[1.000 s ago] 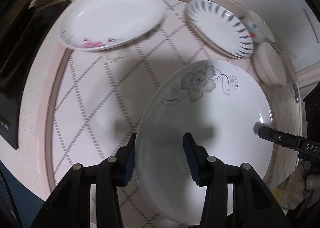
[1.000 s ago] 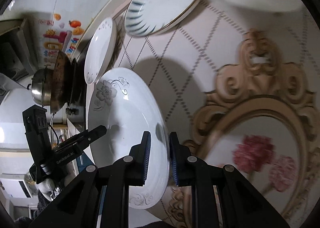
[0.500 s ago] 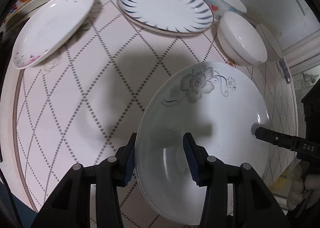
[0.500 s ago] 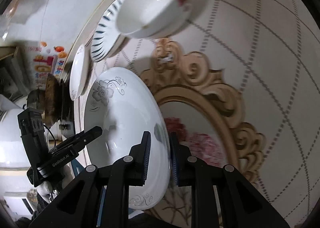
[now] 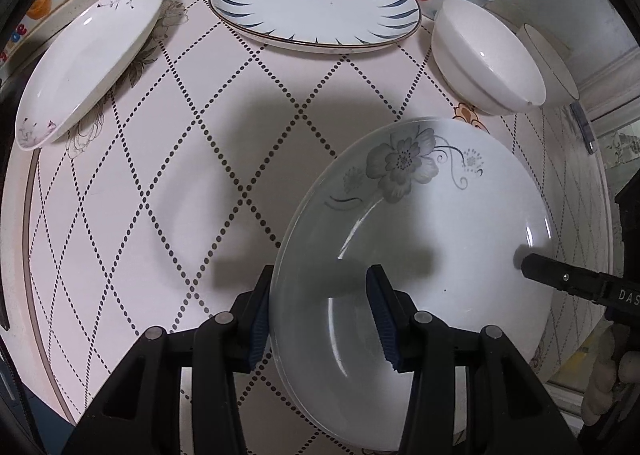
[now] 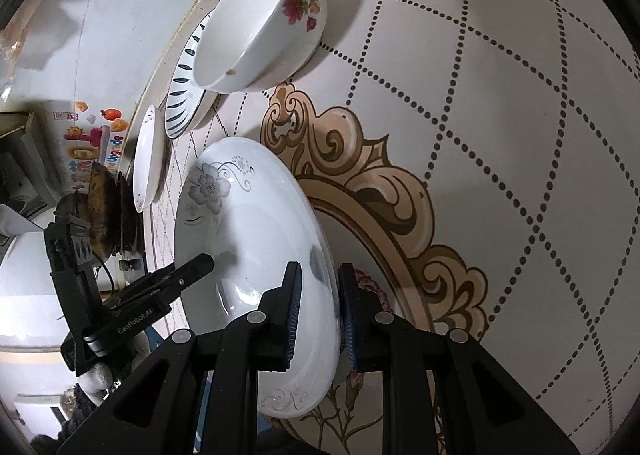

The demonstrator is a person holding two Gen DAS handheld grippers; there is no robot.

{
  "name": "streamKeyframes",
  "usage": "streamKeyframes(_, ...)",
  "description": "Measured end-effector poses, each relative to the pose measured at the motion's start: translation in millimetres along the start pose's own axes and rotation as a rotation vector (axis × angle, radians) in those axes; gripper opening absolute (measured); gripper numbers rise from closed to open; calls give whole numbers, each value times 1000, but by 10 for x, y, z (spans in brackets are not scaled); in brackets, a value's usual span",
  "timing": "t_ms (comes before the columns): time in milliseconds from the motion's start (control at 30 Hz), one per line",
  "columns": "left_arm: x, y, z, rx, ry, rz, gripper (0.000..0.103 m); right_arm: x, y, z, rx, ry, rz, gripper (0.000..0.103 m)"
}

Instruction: Organize plates and bowls

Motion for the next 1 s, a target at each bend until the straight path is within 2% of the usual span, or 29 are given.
streamKeyframes(400,-20,-13,216,12,-39,14,42,-42,-26,-48,-21,-24,14,23)
streamKeyframes(600,-7,108,125,-8,-56,38,42,-57,30,-92,-49,-60,23,23)
streamKeyframes(667,31,272,4,-12,-46,71,42,-57,121,-126,-56,-79,39,24)
streamKeyframes(800,149,712,-379,-36,12,174,44,-32,251,-464,-168,-29,59,25)
streamKeyframes(833,179,767,-471,-40,24,186,49,-16,256,-591,-172,-10,65,25)
streamKeyframes(867,241,840,-640,-35,46,204,50,8,248,-726,-169,5,71,30)
streamKeyframes(900,304,877,-790,-17,67,217,50,48,220,-903,-156,22,80,39)
streamKeyframes(1000,513,851,-1315,20,148,225,51,236,-14,-1457,-76,73,79,52)
Point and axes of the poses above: each gripper's, at about its wrist camera, not at the fingertips, and y roughly against the way its jaws point, z to its right, x to its top, the point moved 1 cm from there along -y, roughly the way its jaws point, and after that the axes turned 8 degrees about x, right-handed, at the moved point
